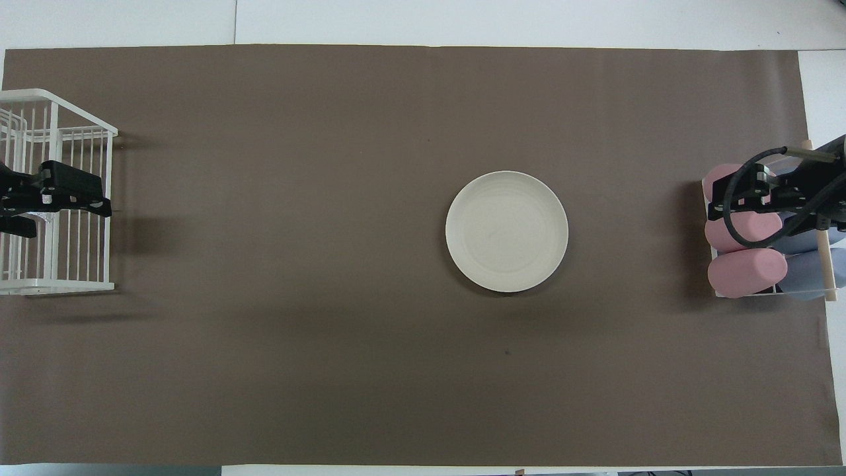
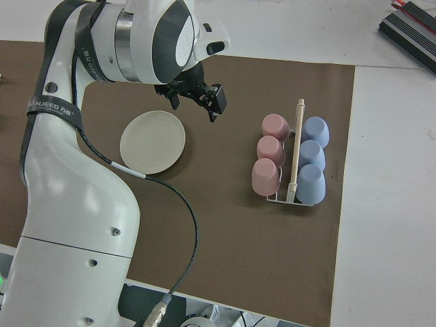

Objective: Wipe plate with sponge

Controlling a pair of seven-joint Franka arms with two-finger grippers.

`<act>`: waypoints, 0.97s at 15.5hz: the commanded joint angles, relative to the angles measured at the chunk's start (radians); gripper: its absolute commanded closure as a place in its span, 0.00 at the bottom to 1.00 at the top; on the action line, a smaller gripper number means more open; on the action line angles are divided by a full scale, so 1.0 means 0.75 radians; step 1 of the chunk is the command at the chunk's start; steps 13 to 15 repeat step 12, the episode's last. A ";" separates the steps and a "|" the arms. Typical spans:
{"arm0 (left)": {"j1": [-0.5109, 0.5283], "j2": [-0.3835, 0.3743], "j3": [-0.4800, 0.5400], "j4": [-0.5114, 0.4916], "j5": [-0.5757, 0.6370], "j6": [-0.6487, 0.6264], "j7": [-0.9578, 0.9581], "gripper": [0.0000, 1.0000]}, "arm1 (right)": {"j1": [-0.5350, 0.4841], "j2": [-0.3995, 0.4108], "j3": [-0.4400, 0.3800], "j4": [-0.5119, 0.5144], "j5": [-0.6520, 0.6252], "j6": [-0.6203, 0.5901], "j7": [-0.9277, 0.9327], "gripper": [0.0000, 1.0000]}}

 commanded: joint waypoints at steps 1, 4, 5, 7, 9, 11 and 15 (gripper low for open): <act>0.011 -0.003 -0.006 0.004 -0.013 -0.029 0.025 0.00 | -0.007 -0.025 0.027 -0.026 0.023 0.008 -0.076 0.00; 0.011 -0.001 -0.022 0.004 0.062 -0.027 0.029 0.00 | -0.007 -0.025 0.030 -0.024 0.029 0.008 -0.088 0.00; 0.017 -0.003 -0.035 0.004 0.062 -0.027 0.029 0.00 | -0.007 -0.025 0.030 -0.024 0.045 0.004 -0.088 0.00; 0.019 -0.005 -0.037 0.002 0.062 -0.027 0.023 0.00 | -0.009 -0.025 0.029 -0.024 0.052 0.004 -0.090 0.00; 0.019 -0.011 -0.037 0.002 0.058 -0.027 0.023 0.00 | -0.009 -0.025 0.027 -0.024 0.052 0.004 -0.104 0.00; 0.019 -0.013 -0.035 0.002 0.058 -0.027 0.019 0.00 | -0.015 -0.025 0.027 -0.024 0.052 0.008 -0.149 0.00; 0.019 -0.013 -0.035 0.002 0.058 -0.027 0.021 0.00 | -0.024 -0.025 0.025 -0.024 0.052 0.008 -0.176 0.00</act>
